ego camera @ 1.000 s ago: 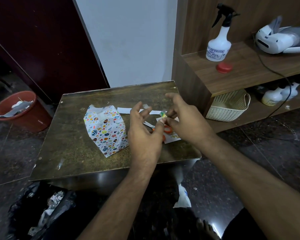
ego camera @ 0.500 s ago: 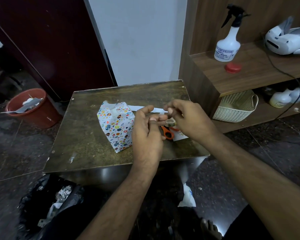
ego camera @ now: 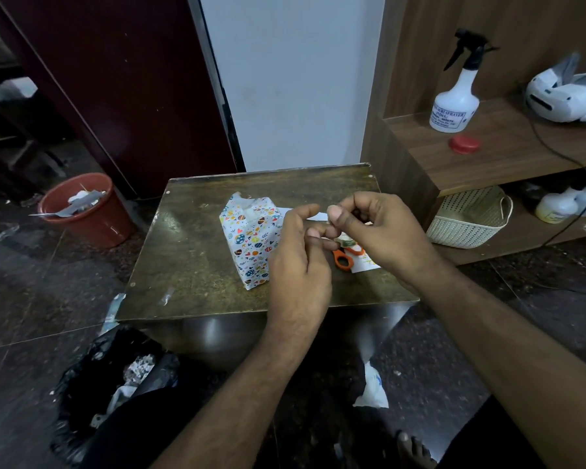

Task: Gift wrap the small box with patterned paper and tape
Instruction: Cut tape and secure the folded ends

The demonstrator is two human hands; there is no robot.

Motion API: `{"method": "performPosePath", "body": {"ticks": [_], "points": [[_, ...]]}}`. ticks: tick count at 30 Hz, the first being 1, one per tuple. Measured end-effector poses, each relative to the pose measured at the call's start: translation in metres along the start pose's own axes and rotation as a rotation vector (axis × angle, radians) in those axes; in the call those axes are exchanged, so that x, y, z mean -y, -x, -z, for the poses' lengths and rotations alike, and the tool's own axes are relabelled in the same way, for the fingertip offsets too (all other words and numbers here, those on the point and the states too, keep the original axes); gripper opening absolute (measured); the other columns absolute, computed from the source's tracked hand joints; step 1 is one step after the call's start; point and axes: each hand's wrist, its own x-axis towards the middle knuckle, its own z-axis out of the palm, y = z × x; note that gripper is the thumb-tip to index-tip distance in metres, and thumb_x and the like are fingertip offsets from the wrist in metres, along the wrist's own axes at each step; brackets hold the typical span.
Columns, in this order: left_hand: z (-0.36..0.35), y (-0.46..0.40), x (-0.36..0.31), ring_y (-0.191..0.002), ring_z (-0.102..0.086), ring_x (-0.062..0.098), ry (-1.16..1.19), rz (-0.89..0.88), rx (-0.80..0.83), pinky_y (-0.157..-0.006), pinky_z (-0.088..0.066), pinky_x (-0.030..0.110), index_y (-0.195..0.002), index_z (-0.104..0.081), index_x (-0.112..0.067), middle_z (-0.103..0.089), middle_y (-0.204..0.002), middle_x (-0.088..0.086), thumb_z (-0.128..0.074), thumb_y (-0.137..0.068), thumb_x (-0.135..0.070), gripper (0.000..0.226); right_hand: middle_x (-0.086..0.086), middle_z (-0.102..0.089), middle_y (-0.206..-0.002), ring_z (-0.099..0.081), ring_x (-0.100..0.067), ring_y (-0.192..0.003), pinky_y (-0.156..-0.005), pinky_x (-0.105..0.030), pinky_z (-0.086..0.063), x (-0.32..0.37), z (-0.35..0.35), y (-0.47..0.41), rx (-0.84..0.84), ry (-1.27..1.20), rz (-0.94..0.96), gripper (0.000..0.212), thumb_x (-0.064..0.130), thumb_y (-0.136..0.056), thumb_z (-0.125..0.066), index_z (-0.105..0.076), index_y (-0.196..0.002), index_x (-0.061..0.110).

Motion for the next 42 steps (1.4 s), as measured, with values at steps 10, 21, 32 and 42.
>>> {"method": "performPosePath", "body": {"ticks": [10, 21, 32, 42], "points": [[0.026, 0.007, -0.004, -0.074, -0.072, 0.01, 0.021, -0.052, -0.013, -0.069, -0.058, 0.039, -0.125, -0.056, -0.023, -0.072, -0.088, -0.003, -0.04, -0.108, -0.012, 0.025, -0.002, -0.072, -0.089, -0.069, -0.014, -0.088, -0.081, -0.025, -0.054, 0.026, -0.036, 0.001, -0.15, -0.184, 0.063, 0.025, 0.026, -0.106, -0.057, -0.071, -0.098, 0.008], [0.068, -0.007, -0.019, -0.074, -0.071, 0.02, -0.021, -0.284, -0.159, -0.066, -0.056, 0.044, -0.106, -0.067, -0.02, -0.072, -0.08, -0.001, -0.066, -0.101, -0.018, 0.006, 0.012, -0.072, -0.114, -0.065, -0.014, -0.117, -0.096, -0.041, -0.05, 0.014, -0.065, -0.008, 0.065, -0.096, 0.213, 0.056, 0.035, -0.092, -0.074, -0.044, -0.136, 0.017], [0.099, -0.031, -0.004, -0.105, -0.061, 0.01, -0.188, -0.202, -0.189, -0.087, -0.053, 0.029, -0.127, -0.06, -0.016, -0.062, -0.119, -0.003, -0.077, -0.091, -0.032, 0.042, 0.013, -0.07, -0.103, -0.064, -0.012, -0.108, -0.092, -0.022, -0.042, 0.008, -0.078, -0.02, 0.049, 0.023, 0.301, 0.052, 0.032, -0.086, -0.082, -0.047, -0.124, 0.027], [0.112, -0.045, 0.026, -0.113, -0.067, 0.006, -0.066, 0.053, 0.236, -0.09, -0.051, 0.016, -0.133, -0.051, -0.018, -0.07, -0.121, -0.007, -0.094, -0.072, -0.02, 0.075, 0.005, -0.071, -0.091, -0.068, -0.004, -0.096, -0.088, -0.009, -0.042, 0.012, -0.073, -0.019, 0.008, -0.008, 0.286, 0.049, 0.021, -0.085, -0.085, -0.053, -0.121, 0.018]]}}
